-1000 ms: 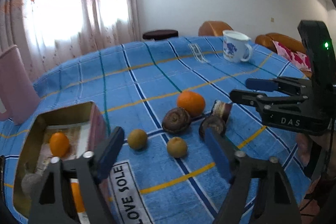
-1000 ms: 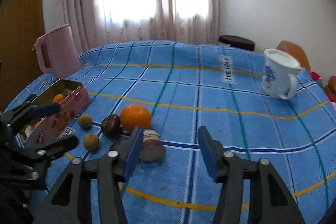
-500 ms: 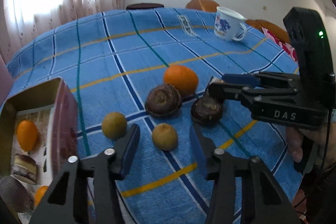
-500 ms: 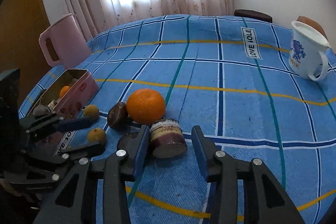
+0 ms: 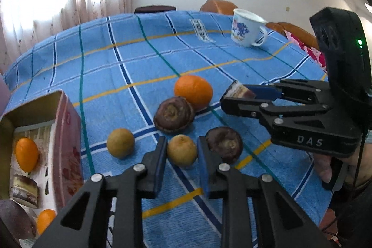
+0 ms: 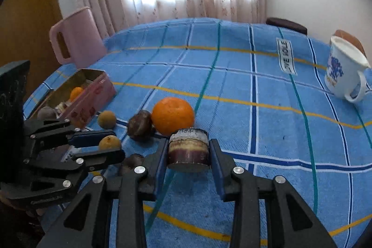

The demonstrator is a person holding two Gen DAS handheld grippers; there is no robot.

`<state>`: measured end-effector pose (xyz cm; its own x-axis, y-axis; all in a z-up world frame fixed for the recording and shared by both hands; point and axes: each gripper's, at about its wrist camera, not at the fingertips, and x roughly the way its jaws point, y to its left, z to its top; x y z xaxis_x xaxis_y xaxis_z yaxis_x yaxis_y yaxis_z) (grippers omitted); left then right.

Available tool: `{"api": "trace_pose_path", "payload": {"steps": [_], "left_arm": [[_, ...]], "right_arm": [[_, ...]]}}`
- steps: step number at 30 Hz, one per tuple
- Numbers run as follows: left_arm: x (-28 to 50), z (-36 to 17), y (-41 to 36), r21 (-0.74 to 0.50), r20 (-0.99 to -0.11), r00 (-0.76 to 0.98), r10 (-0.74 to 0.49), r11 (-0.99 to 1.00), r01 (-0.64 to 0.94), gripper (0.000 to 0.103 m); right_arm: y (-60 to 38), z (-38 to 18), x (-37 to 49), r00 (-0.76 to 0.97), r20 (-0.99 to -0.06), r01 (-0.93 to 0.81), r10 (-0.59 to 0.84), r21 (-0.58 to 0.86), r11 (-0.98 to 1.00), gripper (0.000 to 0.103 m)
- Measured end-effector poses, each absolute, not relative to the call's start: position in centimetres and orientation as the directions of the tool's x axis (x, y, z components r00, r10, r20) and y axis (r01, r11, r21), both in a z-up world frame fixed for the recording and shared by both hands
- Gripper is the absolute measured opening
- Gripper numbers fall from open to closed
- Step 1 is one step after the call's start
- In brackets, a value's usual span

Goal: Organize fruits
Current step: 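Grasp the brown-labeled can with the right tool while the left tool approaches a brown kiwi, then close the left tool around the brown kiwi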

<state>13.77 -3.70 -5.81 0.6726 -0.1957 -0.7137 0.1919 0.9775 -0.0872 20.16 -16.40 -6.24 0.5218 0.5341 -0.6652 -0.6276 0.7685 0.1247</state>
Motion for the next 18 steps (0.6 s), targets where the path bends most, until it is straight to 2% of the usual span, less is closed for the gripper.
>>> {"api": "trace_pose_path", "payload": {"steps": [9,18], "left_arm": [[12.1,-4.5,-3.4,-0.05,-0.634,0.756,-0.163,0.984,0.17,0.027],[11.4,-3.9,-3.2,-0.031,-0.586,0.799,-0.133,0.989,0.142,0.027]], "right_arm": [[-16.1,-4.7,17.8,0.64,-0.583,-0.622,0.501,-0.01,0.783,0.036],[-16.1,-4.1,16.6,0.696,-0.529,-0.603,0.485,-0.064,0.795,0.036]]}}
